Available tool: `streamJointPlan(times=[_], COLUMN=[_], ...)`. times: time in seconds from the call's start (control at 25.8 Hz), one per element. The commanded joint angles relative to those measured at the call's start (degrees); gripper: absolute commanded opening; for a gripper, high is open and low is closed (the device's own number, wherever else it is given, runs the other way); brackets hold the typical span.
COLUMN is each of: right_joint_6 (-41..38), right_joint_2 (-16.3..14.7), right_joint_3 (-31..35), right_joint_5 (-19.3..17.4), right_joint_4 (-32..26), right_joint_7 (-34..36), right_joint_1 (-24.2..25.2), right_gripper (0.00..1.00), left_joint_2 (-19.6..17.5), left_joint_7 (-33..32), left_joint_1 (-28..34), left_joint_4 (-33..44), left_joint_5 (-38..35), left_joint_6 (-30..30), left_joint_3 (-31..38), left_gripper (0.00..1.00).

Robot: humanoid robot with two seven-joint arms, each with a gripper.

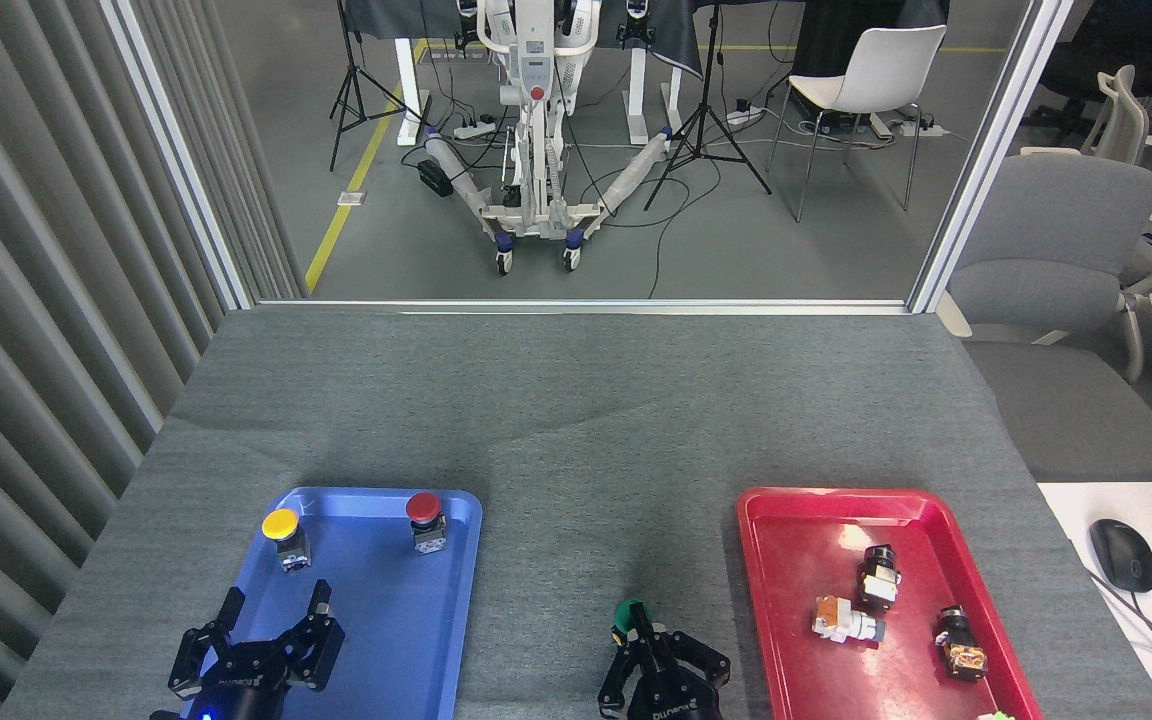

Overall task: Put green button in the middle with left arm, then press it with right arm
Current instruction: 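Lift the right gripper off the green button and retract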

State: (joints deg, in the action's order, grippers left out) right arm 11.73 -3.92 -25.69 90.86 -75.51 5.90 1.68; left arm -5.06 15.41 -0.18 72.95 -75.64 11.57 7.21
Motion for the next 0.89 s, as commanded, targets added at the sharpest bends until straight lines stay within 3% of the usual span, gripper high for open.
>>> streamJointPlan(times=[0.0, 0.08, 0.15, 0.23, 0.27, 0.46, 0.62, 0.74, 0.85], right_joint_6=[0.3, 0.8, 3.3, 6.1, 6.7, 6.9, 6.9, 4.4, -6.5], right_joint_2=[-0.1, -0.2, -0.2, -0.5, -0.7, -1.8, -4.4, -4.5, -3.7], right_joint_3=[-0.1, 0.4, 0.5, 0.2, 0.2, 0.4, 1.2, 7.3, 16.6], right_joint_5=[-0.9, -1.8, -3.2, -4.7, -5.3, -5.8, -5.9, -6.0, -5.9], right_joint_4=[-1.6, -2.6, -3.0, -3.2, -3.2, -5.1, -5.4, -5.4, -6.0], right_joint_7=[-0.3, 1.1, 4.1, 5.5, 5.7, 5.6, 5.7, 5.8, 5.8], right_joint_1=[0.0, -0.1, -0.6, -1.9, -2.2, -1.7, -1.3, 0.3, 1.7], right_gripper=[0.04, 0.21, 0.50, 0.92, 1.00, 1.00, 1.00, 1.00, 1.00], left_joint_2=[0.1, 0.1, 0.1, 0.1, 0.1, 0.0, 0.0, 0.0, -0.1], left_joint_7=[0.0, 0.0, 0.0, 0.1, 0.1, 0.0, 0.0, 0.0, -0.1], left_joint_1=[0.0, -0.1, -0.1, -0.1, -0.1, -1.0, -1.6, -1.6, -1.7], left_joint_4=[0.1, 0.1, 0.0, 0.0, 0.1, -0.2, -0.4, -0.4, -0.5], left_joint_5=[0.0, 0.0, 0.0, -0.1, -0.1, 0.1, 0.1, 0.1, -0.4], left_joint_6=[0.0, 0.0, 0.0, -0.1, -0.1, -0.1, 0.1, 0.5, 0.6], left_joint_3=[0.0, 0.0, 0.0, 0.0, 0.0, 0.0, 0.0, 0.0, -0.2], left_gripper=[0.99, 0.99, 0.99, 0.99, 0.99, 0.99, 0.99, 0.99, 0.99])
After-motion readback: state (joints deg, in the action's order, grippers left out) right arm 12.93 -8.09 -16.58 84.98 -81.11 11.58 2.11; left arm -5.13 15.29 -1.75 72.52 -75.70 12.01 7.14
